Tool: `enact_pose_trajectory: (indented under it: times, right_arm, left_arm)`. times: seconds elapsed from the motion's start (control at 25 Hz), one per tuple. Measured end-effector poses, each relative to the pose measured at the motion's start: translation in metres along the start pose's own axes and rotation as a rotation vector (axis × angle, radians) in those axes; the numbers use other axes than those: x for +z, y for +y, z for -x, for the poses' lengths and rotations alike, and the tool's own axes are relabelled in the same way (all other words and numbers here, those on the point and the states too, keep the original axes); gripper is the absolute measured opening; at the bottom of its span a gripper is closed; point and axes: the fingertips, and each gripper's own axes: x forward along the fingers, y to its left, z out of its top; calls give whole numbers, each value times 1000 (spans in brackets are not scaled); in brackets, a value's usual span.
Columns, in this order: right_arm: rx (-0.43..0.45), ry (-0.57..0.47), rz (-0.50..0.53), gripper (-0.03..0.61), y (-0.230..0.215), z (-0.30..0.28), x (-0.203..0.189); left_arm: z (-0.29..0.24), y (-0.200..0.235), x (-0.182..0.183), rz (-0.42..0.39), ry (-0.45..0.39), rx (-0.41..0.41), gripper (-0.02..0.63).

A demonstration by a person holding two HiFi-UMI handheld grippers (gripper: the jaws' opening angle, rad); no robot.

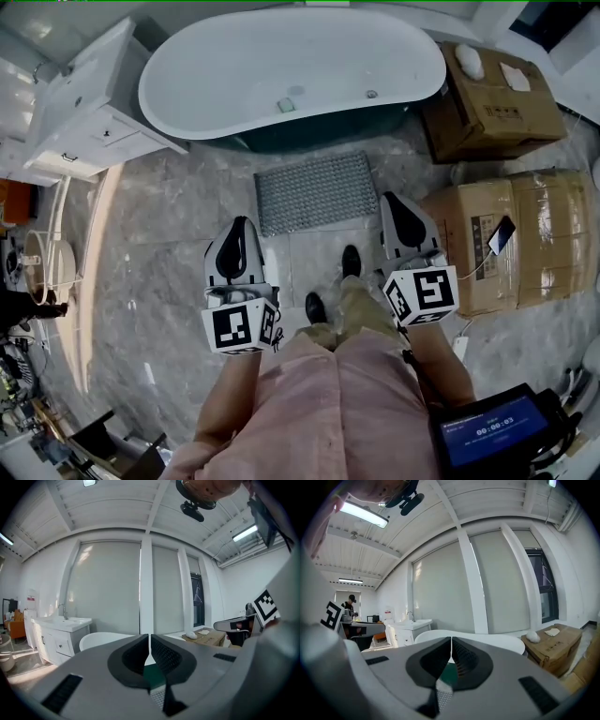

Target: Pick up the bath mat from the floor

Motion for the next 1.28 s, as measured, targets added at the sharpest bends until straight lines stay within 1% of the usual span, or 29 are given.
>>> enact_pose_trajectory:
  times: [0.24,0.36,0.44,0.6,0.88,1.12,1.28]
  right_arm:
    - [2,-31,-21,18,-51,-38,19]
    - [15,-47,-27,18,-90,-56,31]
    - [22,-58,-30,18,-105,-64,37]
    - [40,-91,-18,18,-104,-76,51]
    - [87,-150,33,18,-92,-98,82]
    - [82,-173,64,18,-89,-117,101]
    - [70,-162,73,18,-82,-129,107]
  left_arm:
    - [-55,-14,23,-41,-5,18,37]
    - [-90,-36,37,-60,-13,33,37]
    - [-102,-44,43,-63,-24,41,37]
    - [-106,-37,58,-66,-64,60,37]
    - [-105,-11,80,-70,-137,124,37]
    - [-110,12,83,-57,-149,148,37]
    - [-114,32,84,-40,-139,143,37]
